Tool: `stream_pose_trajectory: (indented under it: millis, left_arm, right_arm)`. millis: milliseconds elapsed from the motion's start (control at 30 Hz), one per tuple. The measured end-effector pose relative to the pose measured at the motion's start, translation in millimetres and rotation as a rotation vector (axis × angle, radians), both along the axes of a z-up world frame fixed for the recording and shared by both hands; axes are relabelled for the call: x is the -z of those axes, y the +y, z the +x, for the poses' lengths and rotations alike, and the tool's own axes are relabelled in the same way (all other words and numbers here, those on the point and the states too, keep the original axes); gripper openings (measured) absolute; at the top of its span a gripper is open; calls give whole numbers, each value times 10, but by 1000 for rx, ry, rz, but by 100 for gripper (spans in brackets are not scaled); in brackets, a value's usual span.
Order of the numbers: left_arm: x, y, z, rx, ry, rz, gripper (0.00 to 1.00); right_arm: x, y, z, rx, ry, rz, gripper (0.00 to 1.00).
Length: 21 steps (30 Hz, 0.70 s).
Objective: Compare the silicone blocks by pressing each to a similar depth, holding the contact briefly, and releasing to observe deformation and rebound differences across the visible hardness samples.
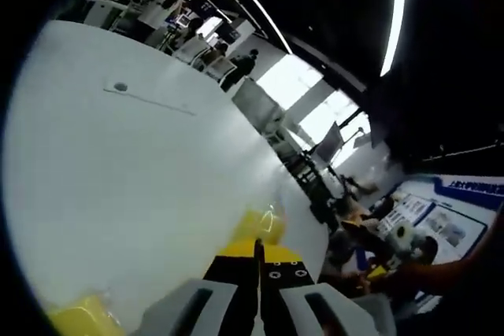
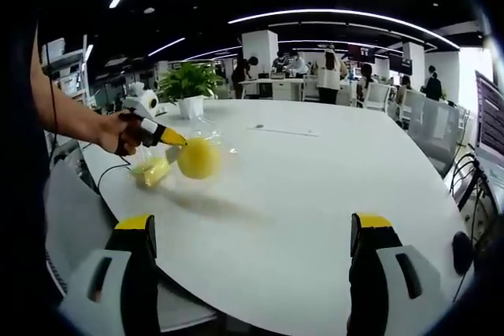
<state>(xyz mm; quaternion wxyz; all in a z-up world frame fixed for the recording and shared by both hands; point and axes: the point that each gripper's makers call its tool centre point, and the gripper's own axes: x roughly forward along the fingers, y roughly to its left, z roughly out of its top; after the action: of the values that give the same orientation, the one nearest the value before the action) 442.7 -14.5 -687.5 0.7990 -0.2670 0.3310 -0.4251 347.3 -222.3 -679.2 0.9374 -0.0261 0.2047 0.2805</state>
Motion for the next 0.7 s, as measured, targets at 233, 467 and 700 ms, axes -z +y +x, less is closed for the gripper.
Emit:
stream_pose_trajectory:
  millis: [233, 467, 700]
  left_arm:
    - [-215, -3, -1, -1, -40, -49, 0]
    - [-636, -27, -41, 21, -117, -108, 0]
    - [-1002, -35, -183, 46, -178, -143, 0]
  right_arm:
    - [-17, 18, 1, -5, -1, 0, 97]
    - [-196, 139, 70, -25, -26, 32, 97]
    - [-504, 323, 201, -51, -63, 95, 97]
